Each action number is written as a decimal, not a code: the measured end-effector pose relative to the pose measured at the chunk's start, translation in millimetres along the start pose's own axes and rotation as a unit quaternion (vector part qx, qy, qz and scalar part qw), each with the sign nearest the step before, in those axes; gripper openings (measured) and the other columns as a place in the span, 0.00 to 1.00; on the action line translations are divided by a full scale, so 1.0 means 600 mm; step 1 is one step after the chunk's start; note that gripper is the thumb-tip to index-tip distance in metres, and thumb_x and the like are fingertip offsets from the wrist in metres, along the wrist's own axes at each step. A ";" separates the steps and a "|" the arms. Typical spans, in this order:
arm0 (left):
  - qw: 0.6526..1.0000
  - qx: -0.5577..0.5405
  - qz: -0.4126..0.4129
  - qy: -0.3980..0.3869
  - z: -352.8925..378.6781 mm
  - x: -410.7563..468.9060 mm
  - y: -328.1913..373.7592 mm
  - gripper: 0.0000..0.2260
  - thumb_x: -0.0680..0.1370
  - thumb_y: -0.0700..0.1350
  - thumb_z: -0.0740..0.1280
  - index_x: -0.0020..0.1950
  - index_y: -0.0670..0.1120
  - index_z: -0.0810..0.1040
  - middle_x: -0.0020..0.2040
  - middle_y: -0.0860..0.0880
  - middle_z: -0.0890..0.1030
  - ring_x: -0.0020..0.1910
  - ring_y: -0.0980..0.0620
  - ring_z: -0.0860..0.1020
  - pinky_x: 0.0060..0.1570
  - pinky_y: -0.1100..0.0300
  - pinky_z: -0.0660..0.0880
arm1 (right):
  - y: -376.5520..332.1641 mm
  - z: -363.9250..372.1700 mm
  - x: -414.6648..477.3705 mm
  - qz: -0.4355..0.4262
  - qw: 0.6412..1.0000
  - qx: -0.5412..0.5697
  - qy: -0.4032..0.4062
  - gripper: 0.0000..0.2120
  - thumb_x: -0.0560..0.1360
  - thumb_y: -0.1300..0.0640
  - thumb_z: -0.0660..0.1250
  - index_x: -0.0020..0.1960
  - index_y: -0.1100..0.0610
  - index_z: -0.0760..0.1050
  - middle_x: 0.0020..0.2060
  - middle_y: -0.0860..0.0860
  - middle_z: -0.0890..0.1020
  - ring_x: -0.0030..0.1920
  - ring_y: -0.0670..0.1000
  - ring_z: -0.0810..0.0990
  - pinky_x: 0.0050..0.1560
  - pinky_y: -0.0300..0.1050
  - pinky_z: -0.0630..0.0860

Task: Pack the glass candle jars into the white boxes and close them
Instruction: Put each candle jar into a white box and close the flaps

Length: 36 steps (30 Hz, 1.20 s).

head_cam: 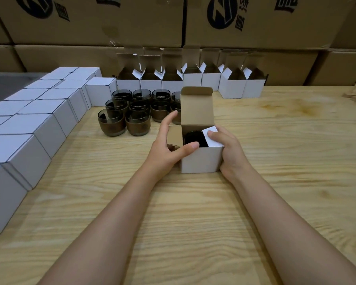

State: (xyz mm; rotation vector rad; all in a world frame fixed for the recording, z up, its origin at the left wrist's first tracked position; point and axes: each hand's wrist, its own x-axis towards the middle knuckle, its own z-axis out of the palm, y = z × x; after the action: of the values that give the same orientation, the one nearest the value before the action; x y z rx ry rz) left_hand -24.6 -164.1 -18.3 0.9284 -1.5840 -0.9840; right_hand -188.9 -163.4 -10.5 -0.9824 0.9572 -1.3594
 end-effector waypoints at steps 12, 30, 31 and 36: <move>0.987 -0.115 -0.109 0.009 0.009 0.021 0.002 0.20 0.78 0.56 0.62 0.68 0.50 0.74 0.59 0.49 0.82 0.59 0.50 0.79 0.62 0.50 0.72 | 0.008 0.004 0.003 -0.025 0.999 0.012 -0.026 0.07 0.77 0.62 0.60 0.51 0.58 0.76 0.44 0.55 0.81 0.41 0.52 0.79 0.40 0.44 0.75; 0.981 -0.169 -0.090 0.044 0.004 0.020 -0.001 0.08 0.75 0.45 0.68 0.53 0.53 0.80 0.45 0.52 0.84 0.43 0.57 0.80 0.42 0.64 0.77 | 0.008 0.005 -0.005 -0.084 0.986 -0.009 -0.141 0.39 0.52 0.32 0.77 0.52 0.53 0.69 0.44 0.46 0.79 0.45 0.47 0.79 0.44 0.44 0.76; 0.978 -0.179 -0.092 0.045 0.001 0.021 -0.002 0.07 0.75 0.44 0.68 0.52 0.52 0.80 0.44 0.52 0.84 0.42 0.57 0.81 0.42 0.64 0.77 | 0.008 0.007 -0.006 -0.075 0.985 -0.005 -0.154 0.40 0.51 0.31 0.78 0.53 0.52 0.68 0.45 0.47 0.79 0.46 0.48 0.79 0.44 0.45 0.76; 0.958 -0.265 -0.111 0.016 -0.002 0.019 -0.001 0.11 0.70 0.43 0.69 0.52 0.50 0.79 0.45 0.52 0.84 0.44 0.53 0.80 0.46 0.59 0.77 | 0.007 0.009 -0.006 -0.042 0.984 0.016 -0.170 0.35 0.52 0.35 0.79 0.51 0.50 0.70 0.45 0.48 0.80 0.46 0.49 0.79 0.44 0.45 0.77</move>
State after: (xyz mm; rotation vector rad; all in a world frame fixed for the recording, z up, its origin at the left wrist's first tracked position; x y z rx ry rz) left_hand -25.2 -174.9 -14.9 0.7418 -1.1116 -1.4540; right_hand -182.4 -159.7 -12.6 -1.1951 0.6415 -1.2212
